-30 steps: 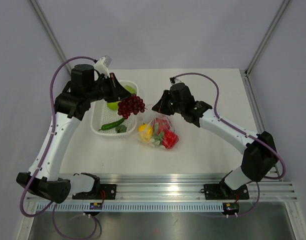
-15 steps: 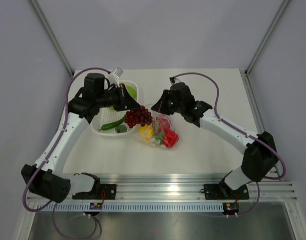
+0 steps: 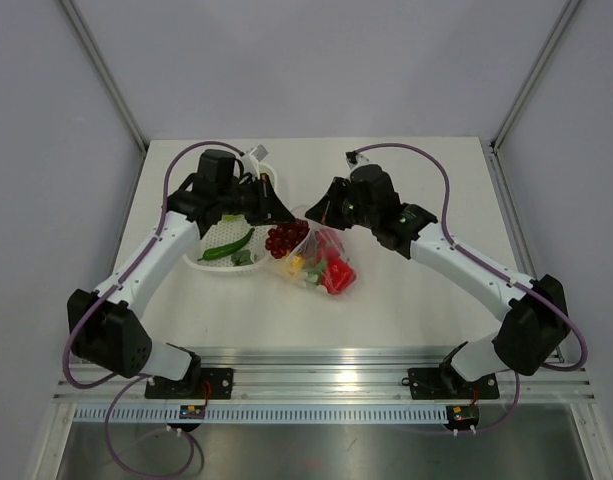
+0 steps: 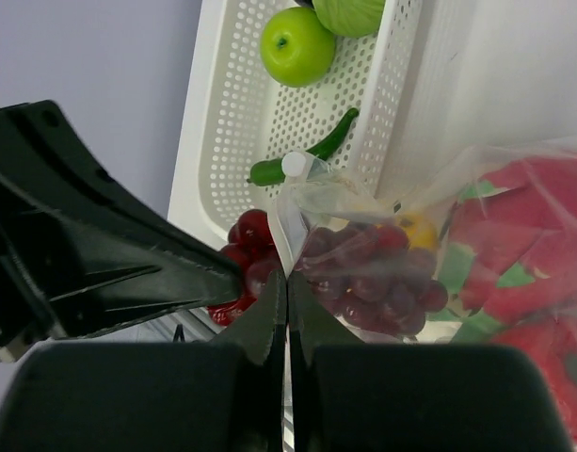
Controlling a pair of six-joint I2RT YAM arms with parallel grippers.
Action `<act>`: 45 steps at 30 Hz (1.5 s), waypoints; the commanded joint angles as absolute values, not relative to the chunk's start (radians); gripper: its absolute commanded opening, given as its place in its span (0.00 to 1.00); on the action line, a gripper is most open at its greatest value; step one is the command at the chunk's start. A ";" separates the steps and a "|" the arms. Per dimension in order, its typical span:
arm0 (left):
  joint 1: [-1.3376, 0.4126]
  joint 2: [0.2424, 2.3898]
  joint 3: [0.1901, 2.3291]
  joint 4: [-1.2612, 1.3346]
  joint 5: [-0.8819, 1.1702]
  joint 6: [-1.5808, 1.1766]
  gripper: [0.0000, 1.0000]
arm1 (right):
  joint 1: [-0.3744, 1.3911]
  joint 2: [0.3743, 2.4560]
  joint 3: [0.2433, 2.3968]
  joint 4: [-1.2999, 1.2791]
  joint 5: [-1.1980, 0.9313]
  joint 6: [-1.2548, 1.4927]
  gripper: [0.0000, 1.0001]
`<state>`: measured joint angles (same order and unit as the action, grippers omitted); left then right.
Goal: Place the food in the zip-top bag and seal the zipper
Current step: Place the fake fruit in the zipper food storage bag, then adjust the zipper food storage bag at the center of the board.
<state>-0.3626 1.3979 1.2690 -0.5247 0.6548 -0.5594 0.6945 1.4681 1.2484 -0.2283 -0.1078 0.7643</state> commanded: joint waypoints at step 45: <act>-0.465 1.284 0.928 -0.511 0.087 -0.482 0.40 | 0.710 1.312 1.203 -0.209 -0.080 0.739 0.00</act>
